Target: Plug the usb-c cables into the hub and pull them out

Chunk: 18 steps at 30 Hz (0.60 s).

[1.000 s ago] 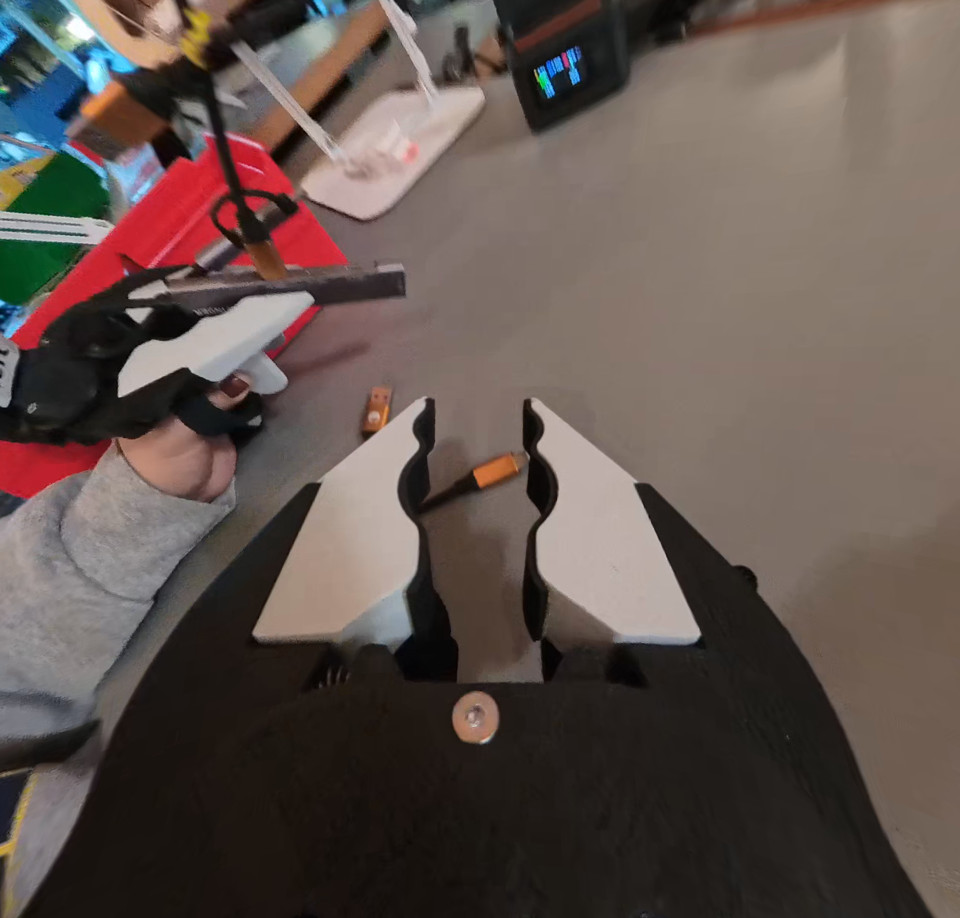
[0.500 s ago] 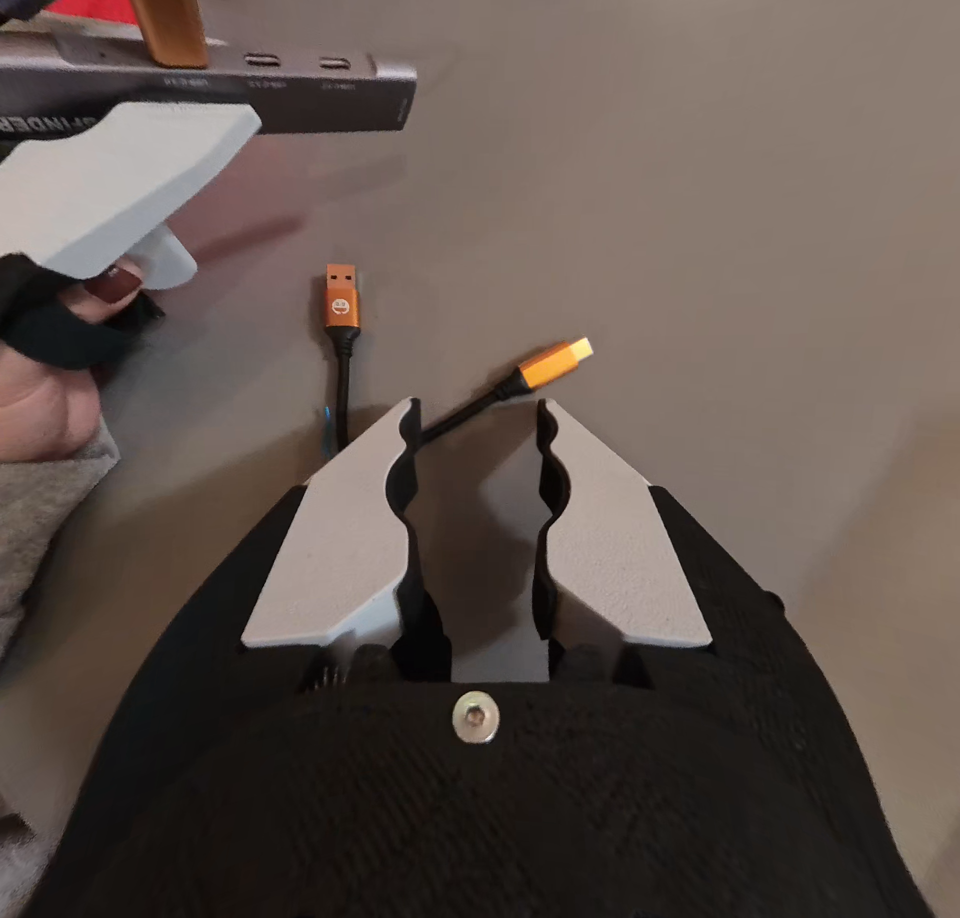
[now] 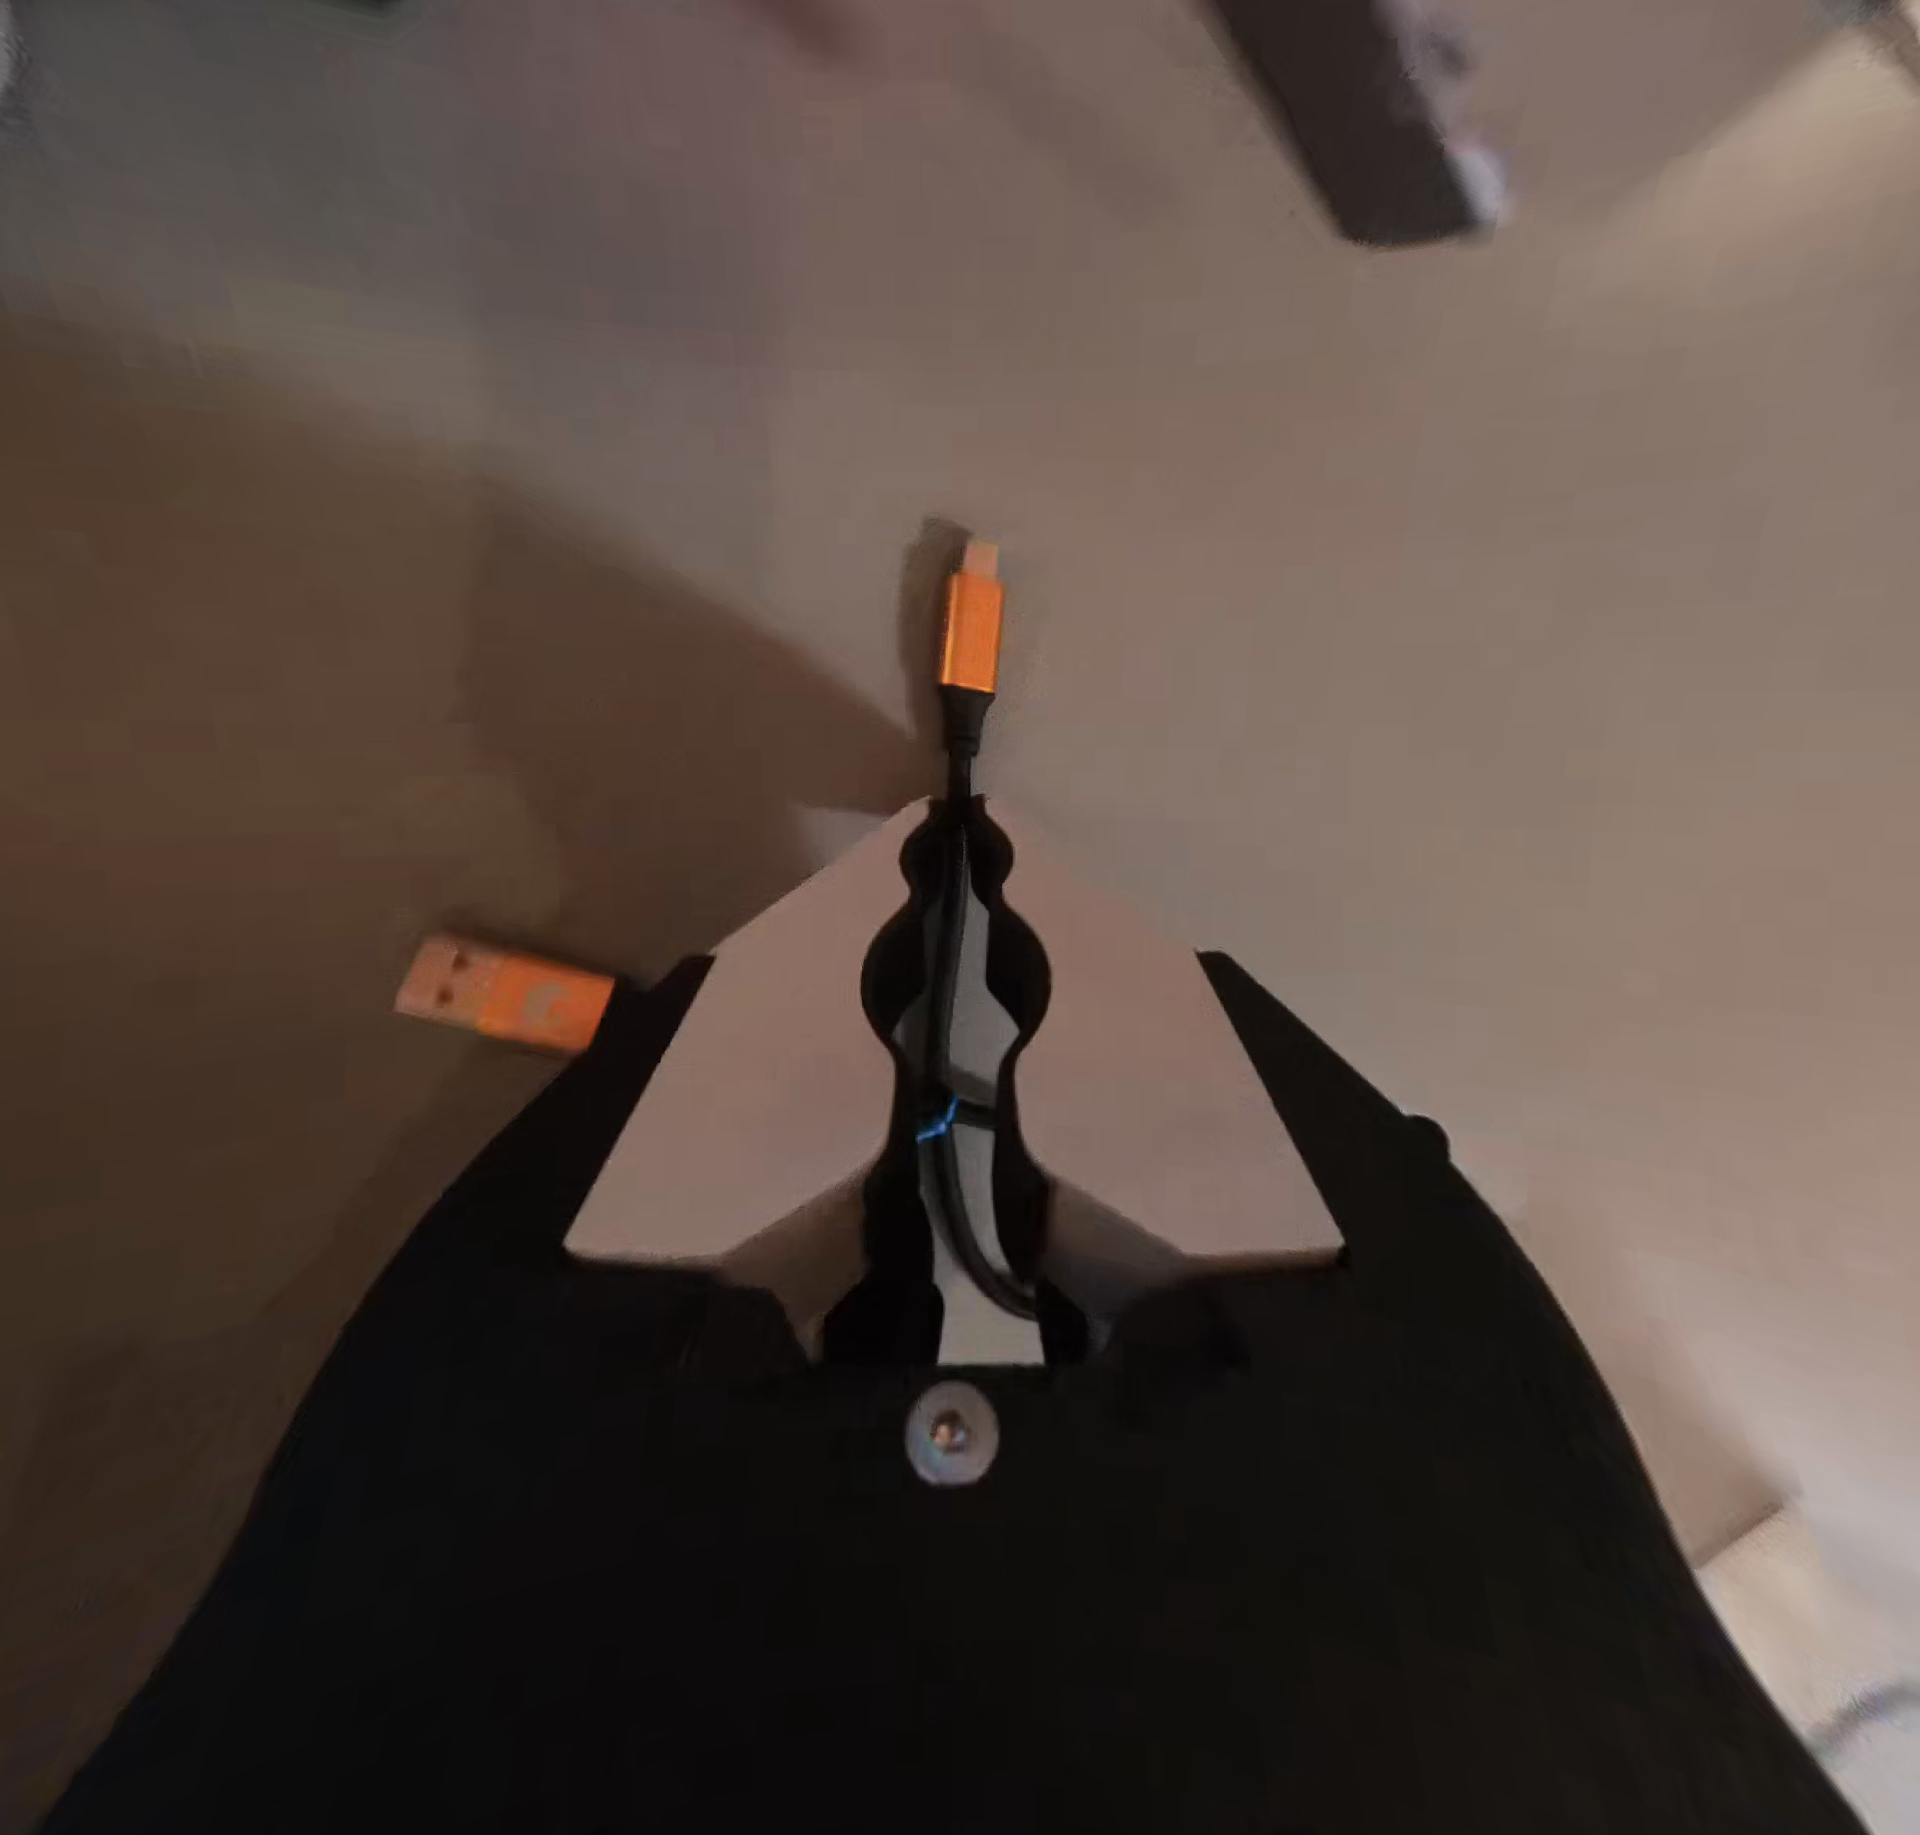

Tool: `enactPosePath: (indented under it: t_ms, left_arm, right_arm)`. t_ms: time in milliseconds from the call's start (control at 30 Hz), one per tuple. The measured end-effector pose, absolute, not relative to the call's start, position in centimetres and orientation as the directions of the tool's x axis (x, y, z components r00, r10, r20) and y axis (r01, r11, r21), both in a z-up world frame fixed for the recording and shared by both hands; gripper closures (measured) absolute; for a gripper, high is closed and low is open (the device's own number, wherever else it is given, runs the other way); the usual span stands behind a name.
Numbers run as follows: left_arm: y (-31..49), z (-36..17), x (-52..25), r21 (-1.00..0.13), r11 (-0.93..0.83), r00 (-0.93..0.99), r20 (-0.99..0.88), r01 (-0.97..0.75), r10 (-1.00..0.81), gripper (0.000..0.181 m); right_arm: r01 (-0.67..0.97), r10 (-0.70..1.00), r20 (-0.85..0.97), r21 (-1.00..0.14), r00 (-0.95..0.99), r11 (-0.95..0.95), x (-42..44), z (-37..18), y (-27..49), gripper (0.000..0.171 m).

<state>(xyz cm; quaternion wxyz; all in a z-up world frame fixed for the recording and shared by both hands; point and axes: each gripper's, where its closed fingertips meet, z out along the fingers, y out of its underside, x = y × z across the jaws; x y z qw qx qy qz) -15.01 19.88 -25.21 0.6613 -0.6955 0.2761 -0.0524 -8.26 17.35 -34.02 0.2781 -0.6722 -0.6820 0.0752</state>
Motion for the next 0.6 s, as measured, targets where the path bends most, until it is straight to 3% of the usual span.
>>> enactPosePath:
  t_ms: [33, 133, 200, 300, 367, 433, 500, 533, 600]
  left_arm:
    - [19.9, -25.1, -15.0, -0.95, 0.03, 0.842, -0.29, -0.311, -0.454, 0.174]
    - [19.9, -25.0, -14.8, -0.951, 0.033, 0.841, -0.289, -0.309, -0.458, 0.174]
    - [19.9, -25.1, -14.6, -0.949, 0.031, 0.836, -0.291, -0.314, -0.465, 0.174]
    - [19.9, -25.2, -14.5, -0.947, 0.031, 0.832, -0.298, -0.321, -0.469, 0.174]
    - [19.9, -25.2, -14.4, -0.947, 0.032, 0.829, -0.297, -0.321, -0.473, 0.174]
    - [19.9, -25.2, -14.4, -0.945, 0.035, 0.826, -0.303, -0.326, -0.476, 0.174]
    - [19.9, -25.4, -14.3, -0.939, 0.039, 0.817, -0.317, -0.341, -0.482, 0.174]
    - [19.9, -25.4, -14.1, -0.935, 0.048, 0.806, -0.327, -0.351, -0.493, 0.175]
    - [19.5, -25.7, -13.2, -0.924, 0.071, 0.756, -0.35, -0.376, -0.552, 0.175]
  right_arm:
    - [0.869, 0.944, 0.319, -0.441, -0.082, 0.224, -8.1, -34.0, 16.8, 0.169]
    - [0.836, 0.89, 0.387, -0.382, -0.242, 0.394, -7.6, -33.8, 16.4, 0.169]
    - [0.839, 0.909, 0.363, -0.415, -0.203, 0.353, -7.5, -33.8, 16.5, 0.169]
    - [0.842, 0.96, 0.264, -0.493, -0.097, 0.221, -7.4, -33.7, 16.7, 0.144]
    - [0.838, 0.976, 0.21, -0.522, -0.058, 0.162, -7.3, -33.7, 16.8, 0.138]
    - [0.833, 0.986, 0.16, -0.539, -0.046, 0.126, -7.4, -33.9, 16.5, 0.142]
    - [0.83, 0.993, 0.109, -0.549, -0.04, 0.094, -7.6, -34.1, 16.0, 0.158]
    - [0.832, 0.993, 0.114, -0.548, -0.033, 0.091, -7.6, -34.1, 16.1, 0.168]
    - [0.841, 0.981, 0.193, -0.529, -0.007, 0.111, -7.0, -33.9, 17.3, 0.168]
